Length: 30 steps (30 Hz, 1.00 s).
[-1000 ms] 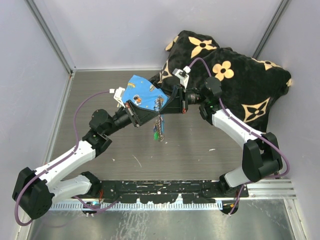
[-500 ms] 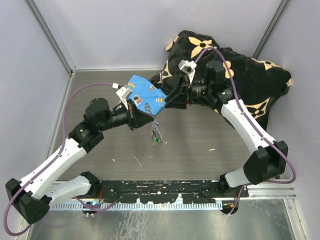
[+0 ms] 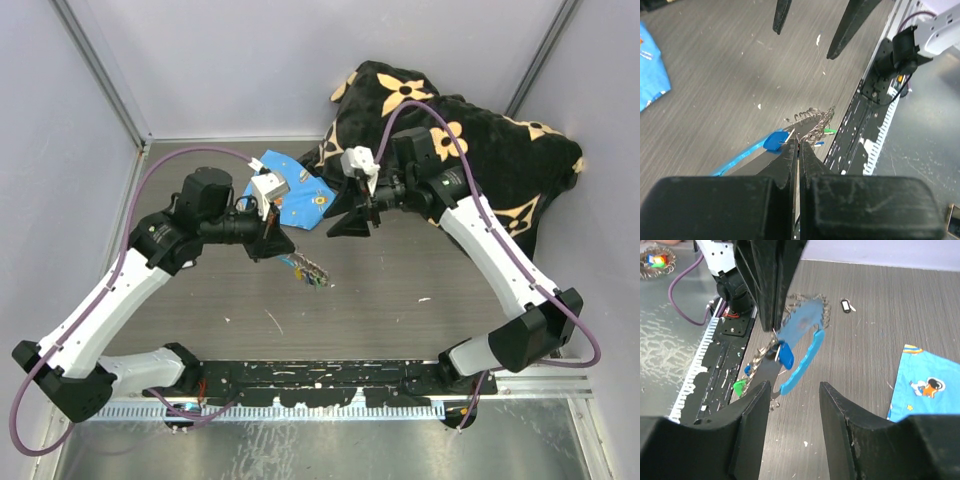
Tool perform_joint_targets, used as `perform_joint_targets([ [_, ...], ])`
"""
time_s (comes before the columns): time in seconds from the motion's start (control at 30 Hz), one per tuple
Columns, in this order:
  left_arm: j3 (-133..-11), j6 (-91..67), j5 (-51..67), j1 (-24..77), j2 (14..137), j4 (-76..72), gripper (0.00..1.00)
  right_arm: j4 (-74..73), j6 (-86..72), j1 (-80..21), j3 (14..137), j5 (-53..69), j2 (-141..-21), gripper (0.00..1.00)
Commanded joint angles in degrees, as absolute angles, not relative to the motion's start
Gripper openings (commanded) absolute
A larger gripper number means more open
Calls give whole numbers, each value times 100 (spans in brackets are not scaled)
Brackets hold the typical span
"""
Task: Remove the keys from the keyring
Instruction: Remove the key from the keyring.
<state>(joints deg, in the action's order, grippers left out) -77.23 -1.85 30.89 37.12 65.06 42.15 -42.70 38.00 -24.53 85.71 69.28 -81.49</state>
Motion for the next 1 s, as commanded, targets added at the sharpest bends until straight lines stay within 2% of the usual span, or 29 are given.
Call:
perform_joint_targets([
  [0.0, -8064, 138, 3340, 3774, 6460, 4382, 0, -4458, 4404, -2875, 8984, 6723, -8300, 50],
  [0.4, -7606, -130, 3577, 3817, 6316, 3647, 0, -3740, 3736, -3358, 8530, 6941, -8464, 48],
  [0.67, -7557, -206, 3621, 3838, 6341, 3478, 0, -3436, 3420, -3449, 8222, 7004, -8412, 43],
  [0.97, -7539, -245, 3621, 3853, 6354, 3432, 0, -3350, 3273, -3545, 8138, 7066, -8400, 32],
])
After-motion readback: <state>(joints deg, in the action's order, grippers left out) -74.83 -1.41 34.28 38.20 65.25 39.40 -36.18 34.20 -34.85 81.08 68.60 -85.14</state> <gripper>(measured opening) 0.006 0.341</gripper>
